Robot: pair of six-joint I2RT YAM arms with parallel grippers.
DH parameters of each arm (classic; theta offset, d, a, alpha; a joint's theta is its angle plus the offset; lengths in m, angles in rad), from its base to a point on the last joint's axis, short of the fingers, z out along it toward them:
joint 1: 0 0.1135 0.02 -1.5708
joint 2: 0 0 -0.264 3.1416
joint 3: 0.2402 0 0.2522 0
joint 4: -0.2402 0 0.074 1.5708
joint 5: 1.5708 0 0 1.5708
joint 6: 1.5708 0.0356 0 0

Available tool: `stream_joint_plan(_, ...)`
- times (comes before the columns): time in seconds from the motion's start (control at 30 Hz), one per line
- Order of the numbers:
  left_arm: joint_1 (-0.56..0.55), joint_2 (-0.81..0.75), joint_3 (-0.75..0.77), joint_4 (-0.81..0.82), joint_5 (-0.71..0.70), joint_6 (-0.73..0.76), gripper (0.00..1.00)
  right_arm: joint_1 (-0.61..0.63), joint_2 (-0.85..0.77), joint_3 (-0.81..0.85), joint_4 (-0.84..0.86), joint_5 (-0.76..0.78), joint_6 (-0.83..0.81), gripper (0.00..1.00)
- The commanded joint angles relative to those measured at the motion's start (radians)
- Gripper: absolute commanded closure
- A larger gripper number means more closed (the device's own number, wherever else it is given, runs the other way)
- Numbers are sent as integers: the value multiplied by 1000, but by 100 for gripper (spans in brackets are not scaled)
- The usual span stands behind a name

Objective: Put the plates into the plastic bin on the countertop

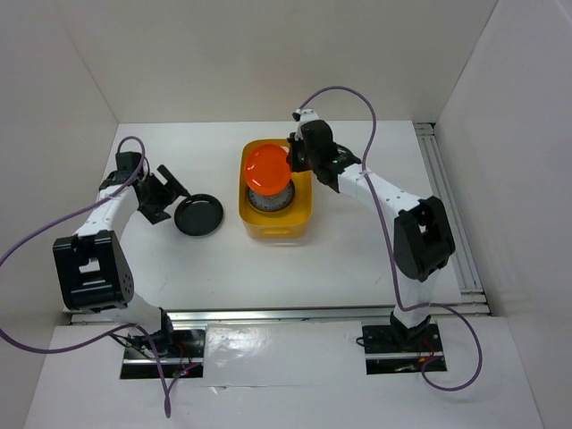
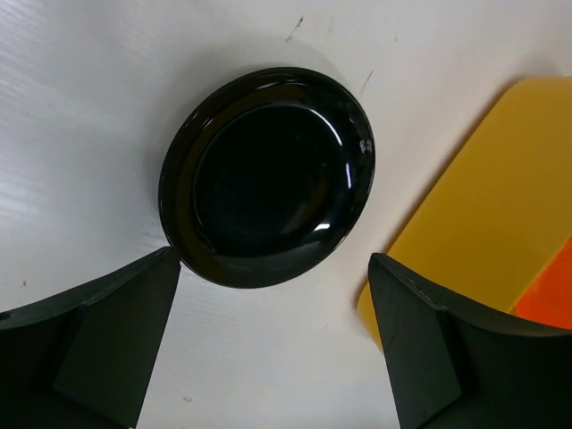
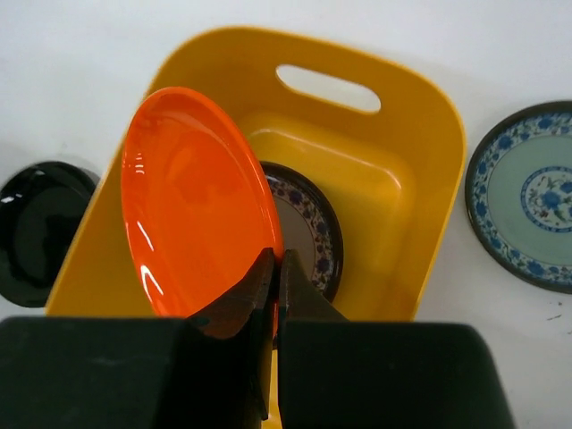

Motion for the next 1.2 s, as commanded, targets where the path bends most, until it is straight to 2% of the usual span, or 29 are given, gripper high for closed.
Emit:
stream_joint_plan(0.0, 6, 52, -26, 49, 37, 27, 0, 11, 35, 23, 1, -2, -22, 100)
stream_joint_plan(0.3, 6, 65, -83, 72, 26, 45, 0, 30, 104, 30, 31, 26, -11, 100)
stream_joint_plan(0.33, 6, 65, -93, 72, 26, 45, 0, 30, 104, 30, 31, 26, -11, 96)
stream_joint_plan(0.4, 6, 74, -102, 81, 35, 54, 0, 30, 115, 41, 31, 26, -11, 79)
stream_joint_plan(0.43, 6, 74, -102, 93, 35, 54, 0, 30, 115, 41, 31, 26, -11, 60)
stream_joint_plan(0.53, 6, 83, -122, 105, 46, 54, 0, 41, 105, 41, 31, 26, -11, 31)
stream_joint_plan(0.57, 6, 92, -131, 116, 46, 54, 2, 56, 81, 41, 31, 15, -22, 12)
stream_joint_plan(0.6, 6, 92, -132, 116, 46, 63, 2, 65, 69, 61, 31, 15, -31, 0)
stream_joint_plan(0.83, 6, 102, -153, 125, 15, 53, 9, 151, -60, 156, 21, 50, -54, 0)
stream_joint_plan(1.0, -24, 121, -173, 134, -17, 44, 18, 151, -180, 156, 32, 85, -54, 0)
stream_joint_plan(1.03, -24, 134, -173, 134, -29, 44, 24, 151, -195, 156, 23, 101, -63, 0)
stream_joint_plan(1.13, -33, 161, -162, 144, -51, 44, 33, 128, -259, 142, 14, 101, -63, 0)
stream_joint_plan(1.17, -33, 180, -162, 154, -51, 44, 45, 111, -280, 120, 5, 101, -63, 0)
